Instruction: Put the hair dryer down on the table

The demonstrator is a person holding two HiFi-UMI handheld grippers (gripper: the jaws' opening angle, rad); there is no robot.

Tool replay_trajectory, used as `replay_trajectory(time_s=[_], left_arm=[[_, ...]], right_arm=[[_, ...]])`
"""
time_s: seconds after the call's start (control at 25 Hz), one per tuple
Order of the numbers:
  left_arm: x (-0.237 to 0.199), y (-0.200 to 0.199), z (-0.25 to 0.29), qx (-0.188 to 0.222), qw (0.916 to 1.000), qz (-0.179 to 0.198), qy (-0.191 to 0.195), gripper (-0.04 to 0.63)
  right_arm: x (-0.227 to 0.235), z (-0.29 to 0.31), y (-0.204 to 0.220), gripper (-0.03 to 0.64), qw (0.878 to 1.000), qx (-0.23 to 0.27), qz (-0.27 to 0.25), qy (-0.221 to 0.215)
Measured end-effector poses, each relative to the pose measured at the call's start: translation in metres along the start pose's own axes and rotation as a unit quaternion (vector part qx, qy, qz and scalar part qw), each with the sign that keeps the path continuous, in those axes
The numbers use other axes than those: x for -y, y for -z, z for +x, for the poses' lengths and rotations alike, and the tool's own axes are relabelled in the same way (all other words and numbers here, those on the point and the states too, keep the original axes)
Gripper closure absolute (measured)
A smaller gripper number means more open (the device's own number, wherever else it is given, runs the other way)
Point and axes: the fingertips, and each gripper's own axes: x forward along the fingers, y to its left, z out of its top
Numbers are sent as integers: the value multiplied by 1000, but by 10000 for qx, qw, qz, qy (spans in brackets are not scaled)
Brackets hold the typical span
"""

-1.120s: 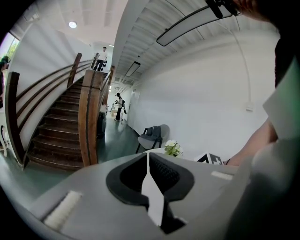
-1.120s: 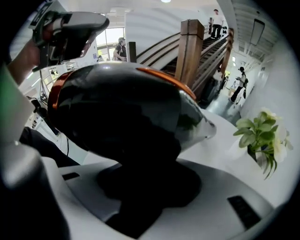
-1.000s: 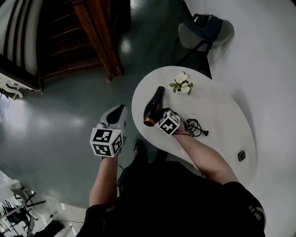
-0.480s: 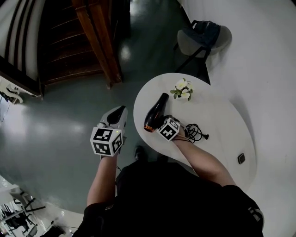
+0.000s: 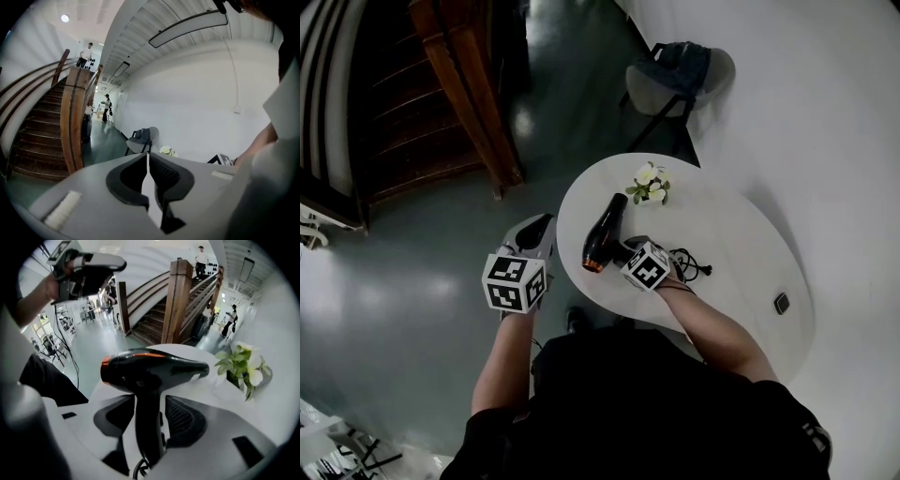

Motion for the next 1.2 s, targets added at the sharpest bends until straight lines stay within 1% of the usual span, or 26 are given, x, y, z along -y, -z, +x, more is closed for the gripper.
replay_trajectory(time_s=[0.08, 0.16, 0.24, 0.32, 0.4, 0.52, 0.6, 0.68, 0.76, 0.88, 1.12, 1.2], left_arm=[[3, -4, 9, 14, 9998, 50, 166, 568], [8, -10, 20, 15, 9993, 148, 348, 568], [16, -14, 31, -9, 9983, 274, 510, 568], [25, -22, 40, 6, 9973, 401, 618, 568], [34, -34, 45, 83, 9965, 507, 661, 568], [50, -48, 47, 183, 9956, 653, 642, 568], [60, -55, 47, 211, 9956, 710, 578, 568], [70, -62, 49, 278, 9961, 674, 492, 568], [82, -70, 51, 378, 9965, 620, 422, 568], [102, -81, 54, 480, 9960, 653, 380, 568], [128, -92, 58, 616, 9959, 595, 294, 568], [133, -96, 61, 664, 9958, 569, 273, 568]], right_arm=[[6, -17, -2, 419, 9990, 302, 314, -86], [20, -40, -4, 419, 9959, 665, 619, -38], [35, -71, -4, 430, 9898, 1102, 900, 96], [47, -108, -3, 464, 9796, 1615, 1170, 257], [59, -146, 1, 498, 9668, 2103, 1393, 407], [75, -197, 16, 533, 9460, 2693, 1676, 663], [84, -229, 27, 543, 9292, 3075, 1881, 821], [91, -260, 36, 554, 9116, 3452, 2039, 905], [96, -286, 42, 566, 8977, 3773, 2068, 946], [103, -321, 46, 584, 8788, 4189, 2020, 1071], [119, -380, 59, 603, 8255, 4991, 2213, 1429], [118, -389, 60, 604, 8160, 5133, 2244, 1426]])
